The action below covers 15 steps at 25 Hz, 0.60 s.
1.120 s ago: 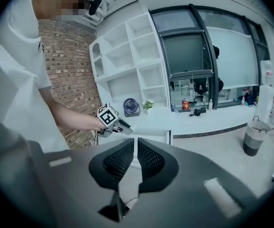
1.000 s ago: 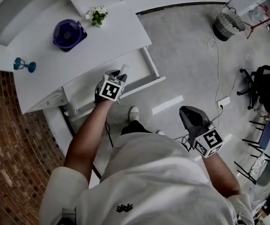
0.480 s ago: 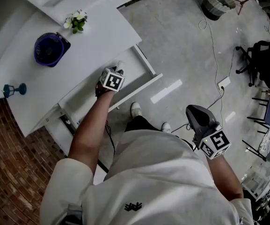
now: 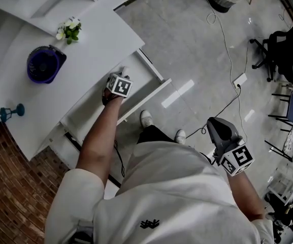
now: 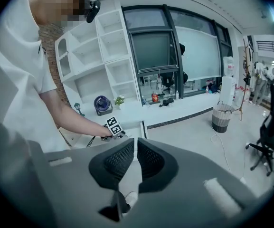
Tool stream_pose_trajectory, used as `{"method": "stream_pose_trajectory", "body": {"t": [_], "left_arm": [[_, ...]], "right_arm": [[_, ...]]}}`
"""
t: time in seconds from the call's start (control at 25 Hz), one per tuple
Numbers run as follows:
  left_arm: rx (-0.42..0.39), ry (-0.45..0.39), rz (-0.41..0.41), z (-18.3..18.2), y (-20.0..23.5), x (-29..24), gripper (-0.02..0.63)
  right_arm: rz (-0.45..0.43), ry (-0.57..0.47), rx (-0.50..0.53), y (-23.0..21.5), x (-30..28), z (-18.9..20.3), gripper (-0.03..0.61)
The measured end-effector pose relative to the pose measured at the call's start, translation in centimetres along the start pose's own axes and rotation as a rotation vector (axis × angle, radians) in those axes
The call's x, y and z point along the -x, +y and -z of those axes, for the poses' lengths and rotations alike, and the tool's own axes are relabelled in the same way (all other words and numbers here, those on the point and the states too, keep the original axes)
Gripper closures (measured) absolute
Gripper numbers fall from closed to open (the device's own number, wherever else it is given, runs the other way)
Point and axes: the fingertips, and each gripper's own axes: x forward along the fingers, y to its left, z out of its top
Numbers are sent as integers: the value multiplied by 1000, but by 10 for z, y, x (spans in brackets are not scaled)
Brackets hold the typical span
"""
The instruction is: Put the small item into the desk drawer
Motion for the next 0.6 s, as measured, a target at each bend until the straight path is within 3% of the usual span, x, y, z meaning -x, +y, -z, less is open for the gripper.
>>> {"method": "stream_pose_trajectory", "body": {"t": [0.2, 0.6], "left_arm": [[-17, 8, -1, 0, -5, -11, 476], [-40, -5, -51, -11, -11, 15, 437]], "right_arm": [[9, 7, -11, -2, 7, 7, 545], [-8, -12, -7, -7, 22, 13, 545]]}}
